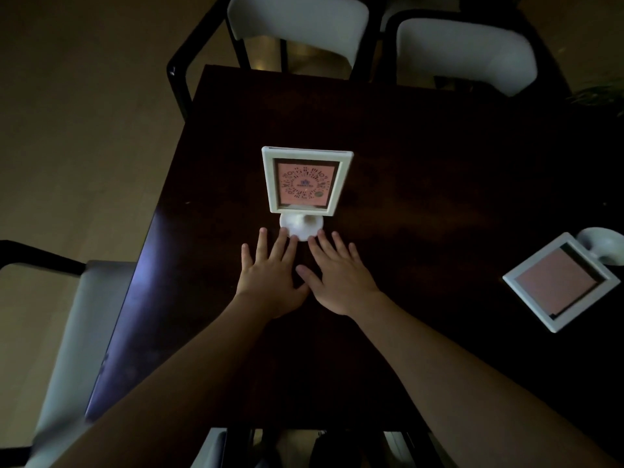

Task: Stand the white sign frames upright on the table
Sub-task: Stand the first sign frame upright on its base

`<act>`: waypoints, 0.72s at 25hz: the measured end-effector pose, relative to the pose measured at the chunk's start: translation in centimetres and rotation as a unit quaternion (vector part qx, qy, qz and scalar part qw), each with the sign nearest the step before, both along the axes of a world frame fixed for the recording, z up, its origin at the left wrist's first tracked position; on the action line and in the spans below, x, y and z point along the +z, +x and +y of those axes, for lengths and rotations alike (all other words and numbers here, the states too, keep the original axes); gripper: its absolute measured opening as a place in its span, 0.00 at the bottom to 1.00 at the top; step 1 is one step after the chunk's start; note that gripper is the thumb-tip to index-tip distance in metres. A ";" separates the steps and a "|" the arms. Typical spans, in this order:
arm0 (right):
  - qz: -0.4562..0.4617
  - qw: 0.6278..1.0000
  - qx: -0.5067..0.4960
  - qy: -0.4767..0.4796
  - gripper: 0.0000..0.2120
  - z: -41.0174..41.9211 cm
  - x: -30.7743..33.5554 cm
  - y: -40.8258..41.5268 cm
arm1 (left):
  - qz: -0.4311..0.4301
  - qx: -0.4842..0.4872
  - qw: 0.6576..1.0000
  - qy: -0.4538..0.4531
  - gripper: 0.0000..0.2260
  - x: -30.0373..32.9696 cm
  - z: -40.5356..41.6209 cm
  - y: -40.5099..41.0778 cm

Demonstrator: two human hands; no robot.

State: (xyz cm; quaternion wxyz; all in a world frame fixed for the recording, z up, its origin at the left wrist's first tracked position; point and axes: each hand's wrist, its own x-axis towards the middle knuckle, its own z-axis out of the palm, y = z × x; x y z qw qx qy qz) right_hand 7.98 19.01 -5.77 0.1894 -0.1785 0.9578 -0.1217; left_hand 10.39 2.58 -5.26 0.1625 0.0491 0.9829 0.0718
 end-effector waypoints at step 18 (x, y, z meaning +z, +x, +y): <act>0.003 1.000 -0.007 -0.002 0.37 -0.5 0.6 -4.4 | 0.006 0.013 1.000 0.000 0.43 0.1 -0.7 -4.2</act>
